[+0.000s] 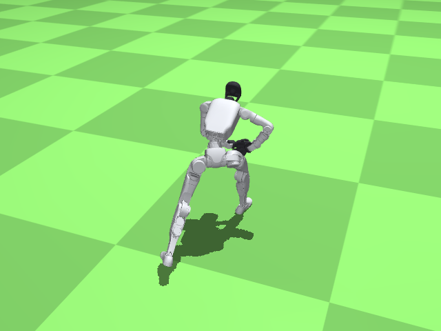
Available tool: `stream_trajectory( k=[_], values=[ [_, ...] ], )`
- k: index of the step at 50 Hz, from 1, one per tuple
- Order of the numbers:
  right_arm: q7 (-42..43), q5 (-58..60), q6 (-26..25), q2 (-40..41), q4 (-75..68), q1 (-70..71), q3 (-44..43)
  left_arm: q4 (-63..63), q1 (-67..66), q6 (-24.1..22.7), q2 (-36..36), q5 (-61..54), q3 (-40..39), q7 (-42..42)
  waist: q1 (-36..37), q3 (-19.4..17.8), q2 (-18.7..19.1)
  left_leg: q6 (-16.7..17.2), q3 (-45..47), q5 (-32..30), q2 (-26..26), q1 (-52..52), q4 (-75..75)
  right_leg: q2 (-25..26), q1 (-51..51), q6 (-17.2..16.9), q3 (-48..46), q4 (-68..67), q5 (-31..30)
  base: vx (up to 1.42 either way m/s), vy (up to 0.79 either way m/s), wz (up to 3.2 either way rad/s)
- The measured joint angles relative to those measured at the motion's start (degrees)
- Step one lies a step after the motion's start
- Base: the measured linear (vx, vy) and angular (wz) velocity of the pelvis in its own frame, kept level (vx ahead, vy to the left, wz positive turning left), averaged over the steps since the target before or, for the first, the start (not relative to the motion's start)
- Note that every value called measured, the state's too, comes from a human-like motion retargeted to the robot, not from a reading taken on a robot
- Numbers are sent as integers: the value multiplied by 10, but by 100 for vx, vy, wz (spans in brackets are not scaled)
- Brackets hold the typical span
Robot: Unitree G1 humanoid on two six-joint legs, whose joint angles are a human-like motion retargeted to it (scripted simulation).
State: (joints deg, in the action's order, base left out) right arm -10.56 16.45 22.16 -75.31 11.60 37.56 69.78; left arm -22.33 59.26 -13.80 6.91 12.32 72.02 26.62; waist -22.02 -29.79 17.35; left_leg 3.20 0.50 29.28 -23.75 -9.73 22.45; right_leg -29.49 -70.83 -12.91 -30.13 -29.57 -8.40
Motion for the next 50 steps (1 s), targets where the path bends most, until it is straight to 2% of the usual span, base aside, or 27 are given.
stream_trajectory(
  k=[5, 10, 15, 18, 20, 22, 25, 27, 28, 30, 32, 33, 35, 38, 40, 42, 43, 45, 47, 48, 50],
  values=[
    [-39, 2, 1, 27, -47, -10, -4, 7, -42, -33, 16, -2, 5, 10, -22, 0, 5, 0, 27, -10, 0, 40, -40, -8, 38, -10, -3, 20, -9, -2, 8, 21],
    [-75, 23, 0, 35, -51, -20, -22, 65, -75, -31, 48, 15, 27, 22, -14, 0, -4, -2, 17, 32, -4, 32, 43, -7, 27, -6, 25, -28, 17, -4, 7, -30],
    [-65, 9, 9, 19, -31, -23, -44, 42, -87, -12, 29, 77, 28, 142, -18, 0, -15, -3, -19, 81, -9, 11, 148, -56, -33, 14, 72, -183, 88, 6, 0, 22],
    [-45, 4, 25, 12, -30, -21, -41, 20, -99, -15, 17, 93, 25, 199, -40, 0, -10, -5, -30, 71, -16, 41, 126, -97, -46, 22, 94, -273, 144, 27, -13, 72],
    [-38, 2, 39, 18, -45, -16, -36, -13, -109, -18, 5, 102, 22, 220, -52, 0, -7, 3, -39, 30, -24, 70, 103, -112, -32, 26, 95, -316, 180, 41, -27, 44],
    [-52, -4, 58, 45, -94, -6, -26, -88, -122, -24, -25, 118, 22, 223, -70, 0, -16, 26, -57, -55, -25, 108, 71, -117, 16, 27, 79, -332, 204, 50, -37, 32],
    [-111, -4, 67, 130, -225, 10, -15, -244, -129, -31, -84, 154, 32, 190, -102, 7, -48, 70, -94, -253, -11, 159, 4, -104, 125, 25, 35, -286, 202, 50, -41, 10],
    [-152, 17, 43, 215, -336, -3, -22, -325, -127, -34, -102, 185, 51, 151, -111, 23, -71, 91, -119, -362, 18, 171, -41, -58, 210, 18, 5, -169, 146, 40, -33, -55],
    [-167, 32, 23, 262, -391, -18, -29, -351, -129, -37, -102, 199, 64, 130, -109, 35, -82, 93, -131, -383, 39, 169, -59, -23, 255, 13, -2, -81, 99, 33, -27, -99],
    [-185, 67, -20, 338, -474, -56, -47, -364, -135, -43, -83, 217, 81, 92, -99, 50, -113, 85, -145, -353, 97, 162, -88, 49, 356, -9, 15, 129, -16, 26, -28, -134],
    [-182, 106, -47, 386, -509, -97, -66, -336, -150, -50, -36, 213, 72, 57, -62, 52, -143, 88, -112, -280, 129, 146, -115, 127, 434, -21, 70, 272, -62, 14, -44, -197],
    [-179, 122, -56, 399, -514, -117, -76, -316, -160, -50, -11, 204, 57, 42, -36, 53, -151, 90, -78, -255, 135, 129, -131, 165, 459, -21, 99, 304, -50, 11, -40, -222],
    [-165, 147, -70, 416, -515, -153, -94, -262, -182, -46, 39, 162, 15, 14, 24, 64, -161, 66, -5, -226, 161, 81, -162, 208, 509, -21, 144, 320, 3, 16, -10, -222],
    [-141, 143, -103, 447, -526, -190, -114, -152, -218, -25, 113, 52, -58, -17, 136, 98, -175, -18, 87, -183, 228, -31, -188, 196, 564, -6, 162, 237, 72, 21, 37, -256],
    [-118, 136, -121, 478, -537, -200, -126, -76, -243, -14, 168, -3, -101, -29, 228, 115, -180, -35, 137, -141, 221, -111, -197, 206, 592, 19, 173, 151, 109, 17, 20, -330],
    [-159, 115, -156, 510, -540, -193, -123, -13, -261, 8, 219, -65, -125, -32, 310, 125, -198, -56, 140, -102, 213, -185, -200, 198, 629, 38, 205, 81, 98, 22, 7, -320],
    [-167, 116, -162, 521, -533, -195, -120, 12, -274, 12, 246, -68, -132, -33, 348, 132, -209, -54, 126, -95, 206, -213, -198, 191, 662, 30, 220, 61, 84, 24, 3, -291],
    [-182, 119, -159, 533, -503, -193, -101, 54, -293, 15, 298, -60, -128, -41, 420, 151, -241, -53, 98, -143, 198, -282, -163, 156, 717, 3, 243, 46, 23, 21, 3, -253],
    [-332, 103, -181, 535, -458, -156, -70, 80, -274, 33, 344, -61, -103, -60, 468, 162, -289, -71, 102, -228, 193, -395, -28, 93, 739, 13, 253, 53, -15, 10, 3, -181],
    [-399, 96, -186, 531, -430, -133, -58, 91, -256, 37, 367, -45, -87, -74, 487, 160, -309, -66, 114, -238, 181, -458, 78, 64, 751, 14, 255, 59, 5, -1, -2, -148],
    [-512, 85, -187, 519, -378, -74, -32, 105, -210, 30, 403, -4, -51, -100, 520, 132, -327, -45, 136, -203, 134, -556, 286, 20, 776, 12, 263, 53, 112, -13, -5, -137]
  ],
)
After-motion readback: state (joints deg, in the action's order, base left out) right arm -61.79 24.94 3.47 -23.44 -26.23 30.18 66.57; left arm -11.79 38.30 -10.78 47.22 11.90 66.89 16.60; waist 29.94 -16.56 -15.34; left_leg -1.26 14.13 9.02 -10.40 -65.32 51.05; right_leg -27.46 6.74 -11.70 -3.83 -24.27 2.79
